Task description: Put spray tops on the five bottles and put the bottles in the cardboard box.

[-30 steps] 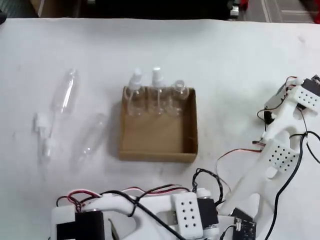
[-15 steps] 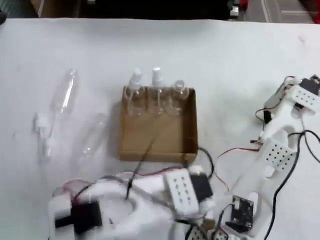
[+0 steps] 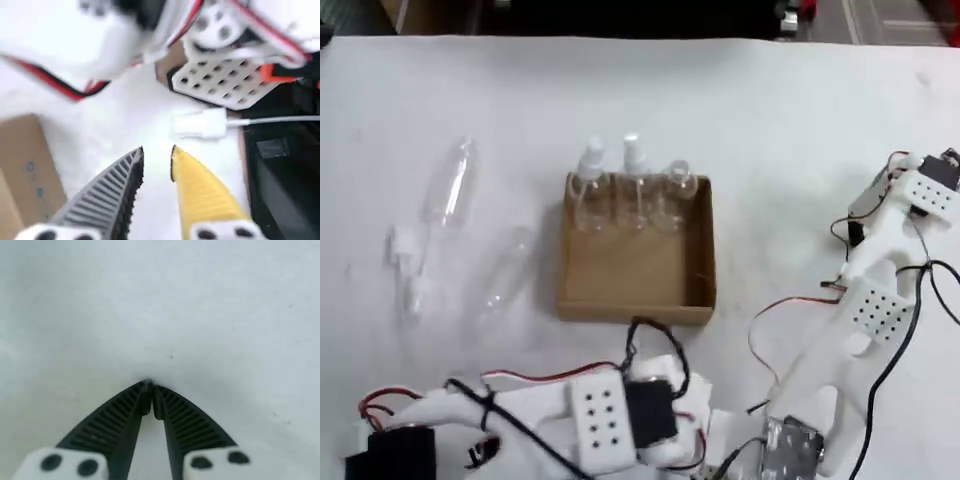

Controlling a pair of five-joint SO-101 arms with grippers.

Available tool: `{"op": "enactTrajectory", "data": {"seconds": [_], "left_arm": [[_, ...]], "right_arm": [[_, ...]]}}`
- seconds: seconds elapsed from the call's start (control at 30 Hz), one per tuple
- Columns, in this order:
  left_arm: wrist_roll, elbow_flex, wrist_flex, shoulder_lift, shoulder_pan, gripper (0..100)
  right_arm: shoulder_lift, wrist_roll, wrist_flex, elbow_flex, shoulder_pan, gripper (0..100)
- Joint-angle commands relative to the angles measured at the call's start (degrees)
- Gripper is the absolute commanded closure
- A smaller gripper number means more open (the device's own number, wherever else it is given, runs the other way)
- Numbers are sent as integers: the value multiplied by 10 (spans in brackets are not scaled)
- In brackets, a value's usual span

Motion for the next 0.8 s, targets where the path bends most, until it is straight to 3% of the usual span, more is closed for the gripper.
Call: {"op": "enactTrajectory", "data": {"seconds": [0.0, 0.1, 0.27, 0.4, 0.47, 0.77], "left_arm": [[9, -17, -18, -50, 57, 898], [9, -10, -19, -66, 87, 898], [9, 32, -22, -79, 88, 899], [9, 63, -28, -74, 88, 989], [9, 90, -35, -74, 87, 971], [11, 159, -124, -74, 87, 979]], "right_arm": [[11, -2, 5, -51, -12, 974], [13, -4, -11, -63, 0, 974], [13, -47, -102, -62, 80, 974], [13, -54, -162, -62, 116, 974], [14, -54, -187, -62, 126, 974], [36, -54, -270, -67, 212, 974]]}}
